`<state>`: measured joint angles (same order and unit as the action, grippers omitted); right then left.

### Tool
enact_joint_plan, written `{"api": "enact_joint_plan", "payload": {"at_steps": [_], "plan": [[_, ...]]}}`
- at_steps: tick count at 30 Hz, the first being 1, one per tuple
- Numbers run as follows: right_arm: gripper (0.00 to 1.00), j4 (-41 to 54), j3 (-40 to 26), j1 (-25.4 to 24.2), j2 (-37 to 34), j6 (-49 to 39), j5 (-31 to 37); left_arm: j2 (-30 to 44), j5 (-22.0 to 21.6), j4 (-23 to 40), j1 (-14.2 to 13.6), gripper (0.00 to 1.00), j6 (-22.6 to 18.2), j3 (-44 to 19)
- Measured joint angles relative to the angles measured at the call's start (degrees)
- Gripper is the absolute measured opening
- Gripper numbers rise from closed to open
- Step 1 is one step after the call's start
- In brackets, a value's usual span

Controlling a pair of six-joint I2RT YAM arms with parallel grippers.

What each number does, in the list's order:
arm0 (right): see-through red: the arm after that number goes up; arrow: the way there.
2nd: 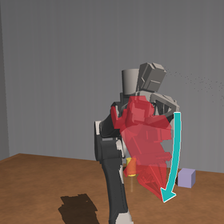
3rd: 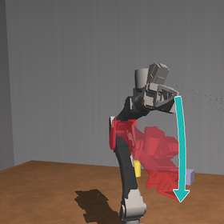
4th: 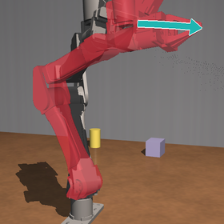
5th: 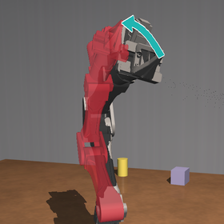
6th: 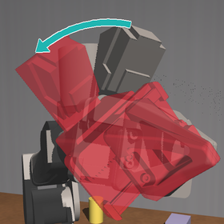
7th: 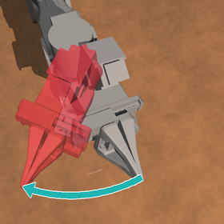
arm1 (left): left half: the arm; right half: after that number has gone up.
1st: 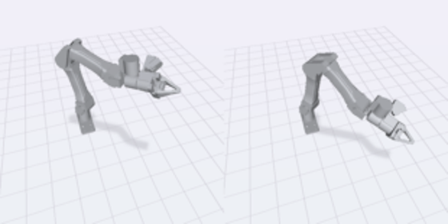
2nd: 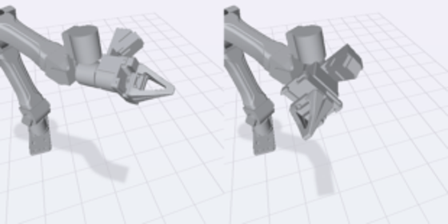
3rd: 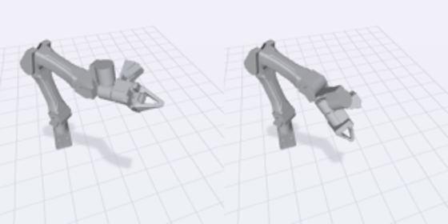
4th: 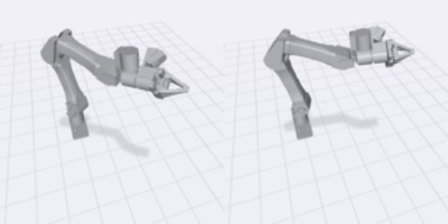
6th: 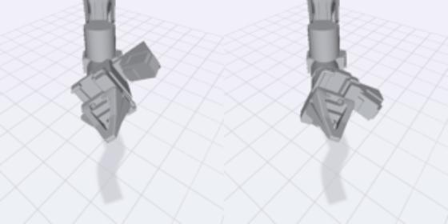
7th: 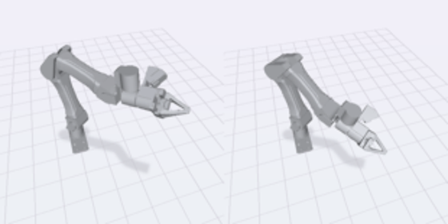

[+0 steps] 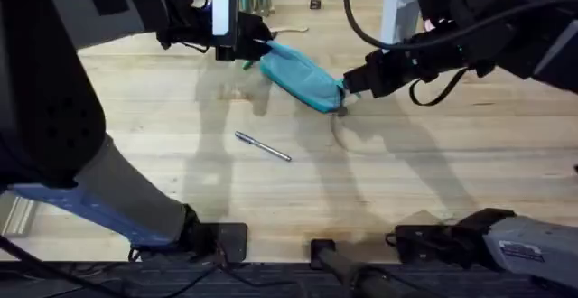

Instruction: Unzip the bag, pick up the pens from the table one at a time and place them inside, then zip the bag closed.

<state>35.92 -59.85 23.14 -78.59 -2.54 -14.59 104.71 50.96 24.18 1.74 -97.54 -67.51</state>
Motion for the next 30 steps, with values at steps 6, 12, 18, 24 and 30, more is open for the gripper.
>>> {"api": "enact_joint_plan", "payload": {"at_steps": [6,12,18,24,30], "plan": [[0.030,-1.9,-0.4,0.1,0.0,0.5,0.0,0.0,0.0,0.0,0.0,0.042,0.0,0.0],[0.030,-6.5,-0.4,1.6,0.0,1.9,0.0,0.0,0.0,0.0,0.0,0.042,0.0,0.0],[0.030,-9.9,-0.4,3.4,0.0,3.8,0.4,0.0,-0.2,0.0,0.0,0.042,0.0,0.0],[0.031,-17.0,-0.8,4.8,-1.6,6.2,0.2,0.0,-0.1,0.0,0.0,0.042,0.0,0.0],[0.030,-22.7,-1.0,5.2,-3.6,8.2,0.2,0.0,-0.1,0.0,0.0,0.042,0.0,0.0]]}}
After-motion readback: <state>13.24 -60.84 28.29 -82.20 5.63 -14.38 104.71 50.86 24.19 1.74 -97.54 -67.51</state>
